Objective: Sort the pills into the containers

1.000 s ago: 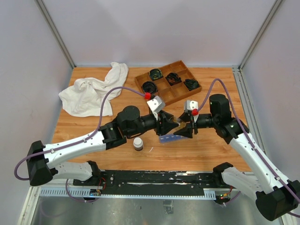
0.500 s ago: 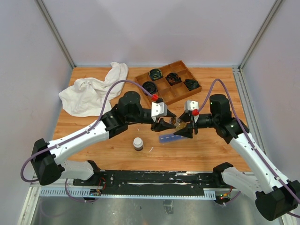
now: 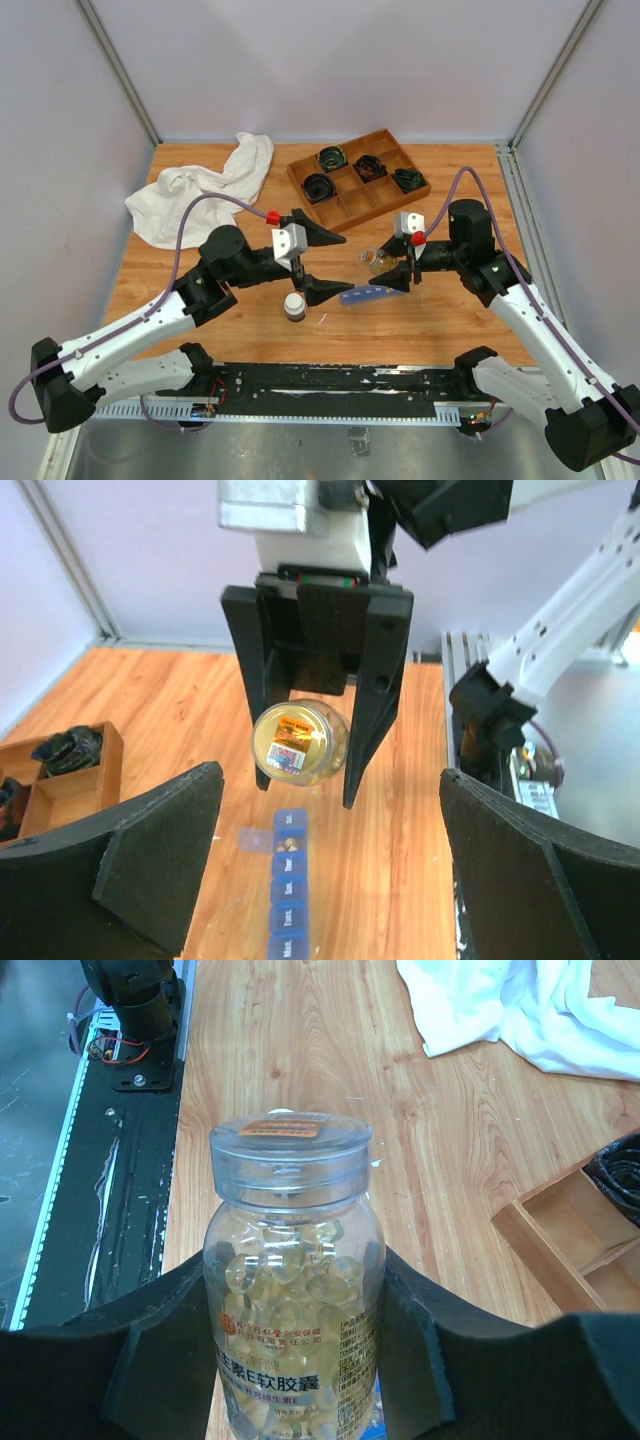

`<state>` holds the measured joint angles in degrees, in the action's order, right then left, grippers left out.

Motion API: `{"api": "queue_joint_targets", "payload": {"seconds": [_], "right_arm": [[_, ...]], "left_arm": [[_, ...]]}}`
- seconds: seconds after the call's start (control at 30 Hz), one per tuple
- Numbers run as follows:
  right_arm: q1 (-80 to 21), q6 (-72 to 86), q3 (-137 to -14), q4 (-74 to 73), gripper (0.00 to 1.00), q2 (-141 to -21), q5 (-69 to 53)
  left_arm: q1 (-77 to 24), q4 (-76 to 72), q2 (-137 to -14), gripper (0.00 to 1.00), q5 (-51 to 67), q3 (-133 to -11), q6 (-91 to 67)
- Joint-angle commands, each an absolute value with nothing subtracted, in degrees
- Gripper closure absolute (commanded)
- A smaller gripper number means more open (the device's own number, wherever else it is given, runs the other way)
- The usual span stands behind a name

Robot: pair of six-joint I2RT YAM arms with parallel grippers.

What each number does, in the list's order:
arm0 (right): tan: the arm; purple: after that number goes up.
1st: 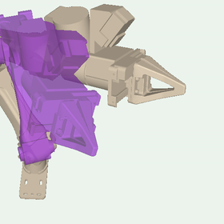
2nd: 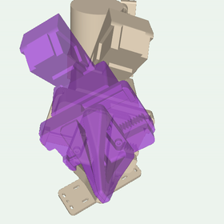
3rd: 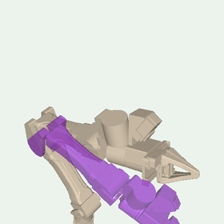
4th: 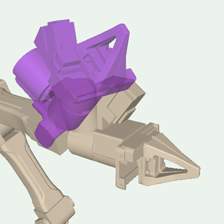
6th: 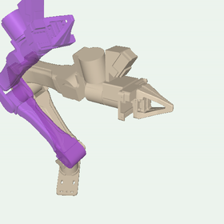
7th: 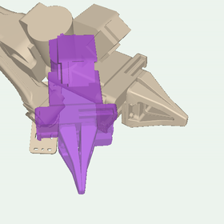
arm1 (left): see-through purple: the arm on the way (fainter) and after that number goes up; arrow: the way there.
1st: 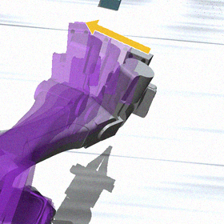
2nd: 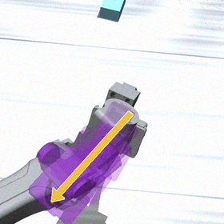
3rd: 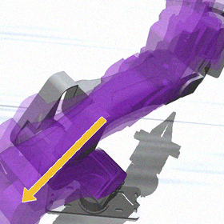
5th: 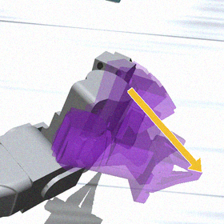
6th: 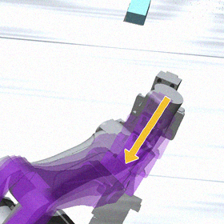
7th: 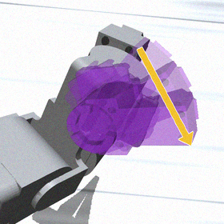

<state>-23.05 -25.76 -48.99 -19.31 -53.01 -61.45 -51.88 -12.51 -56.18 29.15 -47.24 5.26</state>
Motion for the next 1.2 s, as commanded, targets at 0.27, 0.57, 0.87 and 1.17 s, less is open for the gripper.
{"api": "queue_joint_targets", "payload": {"seconds": [0.27,0.57,0.87,1.17], "right_arm": [[-22.3,-25.1,-49.5,-17.2,0.94,-53.1,-62.3],[-22.2,-25.1,-49.6,-17.2,0.95,-53.3,-61.9],[-22.1,-25.1,-49.6,-17.2,0.94,-53.2,-62.0],[-22.2,-25.1,-49.7,-17.1,0.95,-53.2,-61.9]], "left_arm": [[-53.9,-23.9,-52.3,0.21,8.8,-41.1,-32.4],[-65.9,-7.5,-61.6,0.21,-16.9,-54.8,-25.5],[-65.9,-5.3,-65.7,0.25,-14.9,-58.2,-24.2],[-65.8,-5.0,-67.4,0.36,-11.7,-58.5,-24.7]]}}
